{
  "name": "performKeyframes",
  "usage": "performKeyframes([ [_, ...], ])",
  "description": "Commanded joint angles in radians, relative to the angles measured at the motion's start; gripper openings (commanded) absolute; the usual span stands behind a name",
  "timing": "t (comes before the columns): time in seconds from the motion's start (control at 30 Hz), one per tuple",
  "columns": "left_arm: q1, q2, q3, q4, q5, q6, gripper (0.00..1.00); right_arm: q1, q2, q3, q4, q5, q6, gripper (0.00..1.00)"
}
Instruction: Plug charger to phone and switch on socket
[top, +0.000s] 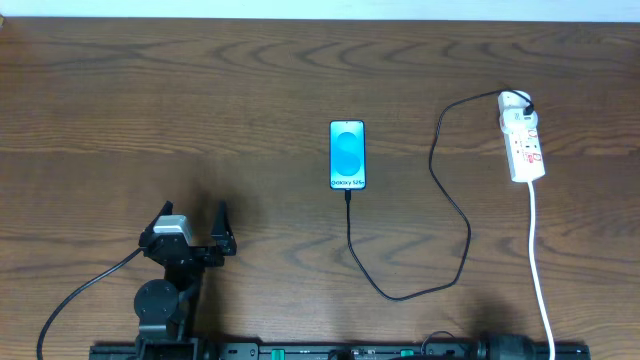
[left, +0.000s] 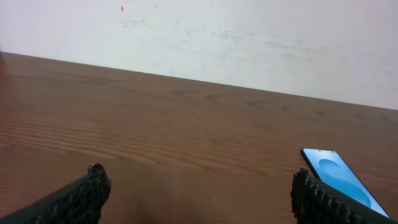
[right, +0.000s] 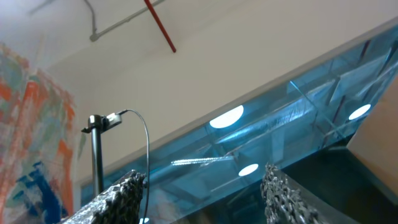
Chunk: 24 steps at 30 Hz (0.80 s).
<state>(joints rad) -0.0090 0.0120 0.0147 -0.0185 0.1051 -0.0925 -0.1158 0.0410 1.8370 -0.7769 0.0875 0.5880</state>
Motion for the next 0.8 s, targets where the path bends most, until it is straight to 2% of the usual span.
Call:
performKeyframes([
  [0.0, -0.003, -0.008, -0.011, -0.041, 0.017, 0.006, 0.95, 0.033, -0.033, -0.033, 0.010, 0.010, -0.002, 0.62],
  [0.13, -0.003, -0.008, -0.011, -0.041, 0.017, 0.006, 0.94, 0.081, -0.034, -0.054, 0.017, 0.003, 0.003, 0.69],
  [0.2, -0.003, -0.008, -0.011, -0.041, 0.017, 0.006, 0.94, 0.113, -0.034, -0.072, 0.033, 0.004, 0.002, 0.78],
  [0.3, -0.003, -0.008, -0.011, -0.041, 0.017, 0.006, 0.94, 0.144, -0.033, -0.101, 0.057, 0.015, 0.002, 0.99],
  [0.53, -0.003, -0.008, -0.011, -0.041, 0.017, 0.006, 0.95, 0.182, -0.033, -0.342, 0.227, 0.158, 0.002, 0.99],
  [0.77, -0.003, -0.008, -0.011, -0.041, 0.017, 0.006, 0.94, 0.182, -0.033, -0.666, 0.207, 0.172, 0.002, 0.99],
])
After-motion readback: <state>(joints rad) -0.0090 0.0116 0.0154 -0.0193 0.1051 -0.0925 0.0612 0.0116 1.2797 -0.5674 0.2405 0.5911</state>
